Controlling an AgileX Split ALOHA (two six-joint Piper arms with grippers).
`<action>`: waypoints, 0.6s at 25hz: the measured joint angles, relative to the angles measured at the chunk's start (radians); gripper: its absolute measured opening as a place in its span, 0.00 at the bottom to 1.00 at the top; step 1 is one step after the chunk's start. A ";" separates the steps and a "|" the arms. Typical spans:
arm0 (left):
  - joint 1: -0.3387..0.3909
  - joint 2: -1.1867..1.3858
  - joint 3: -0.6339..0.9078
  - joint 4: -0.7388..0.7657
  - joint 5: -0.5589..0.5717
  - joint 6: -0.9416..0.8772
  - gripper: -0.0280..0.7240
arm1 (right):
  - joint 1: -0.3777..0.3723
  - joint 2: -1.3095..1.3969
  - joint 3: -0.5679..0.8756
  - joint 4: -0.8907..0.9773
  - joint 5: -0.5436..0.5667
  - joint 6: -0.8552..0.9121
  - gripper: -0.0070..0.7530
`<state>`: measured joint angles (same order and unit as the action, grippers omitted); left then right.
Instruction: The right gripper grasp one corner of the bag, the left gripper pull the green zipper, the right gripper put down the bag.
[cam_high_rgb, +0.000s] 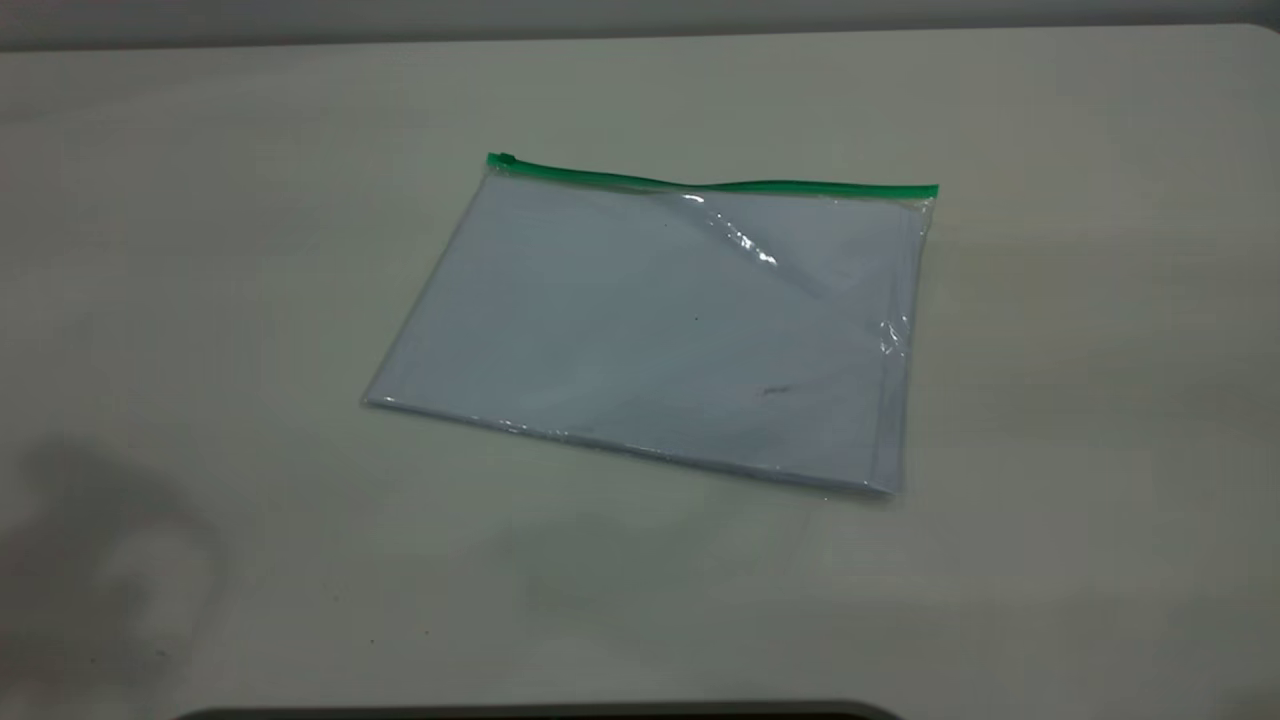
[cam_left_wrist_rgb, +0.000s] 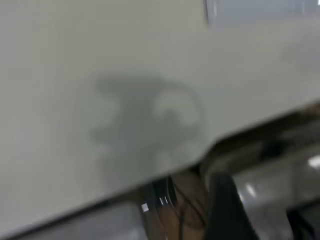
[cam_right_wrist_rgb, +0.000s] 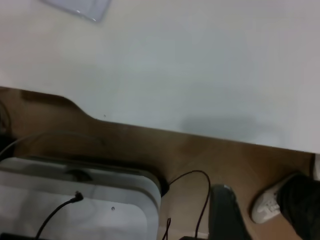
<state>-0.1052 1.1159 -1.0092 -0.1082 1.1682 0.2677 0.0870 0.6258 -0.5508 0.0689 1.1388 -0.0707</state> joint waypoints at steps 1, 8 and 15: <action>0.000 -0.023 0.054 0.000 0.000 -0.001 0.72 | 0.000 -0.039 0.037 -0.007 -0.016 0.008 0.65; 0.000 -0.240 0.376 -0.001 -0.010 -0.050 0.72 | 0.000 -0.178 0.069 -0.069 -0.028 0.088 0.65; 0.000 -0.484 0.516 0.000 -0.065 -0.081 0.72 | 0.078 -0.182 0.069 -0.107 -0.028 0.130 0.61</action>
<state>-0.1052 0.6318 -0.4932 -0.1082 1.1028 0.1871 0.1646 0.4436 -0.4818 -0.0379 1.1108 0.0596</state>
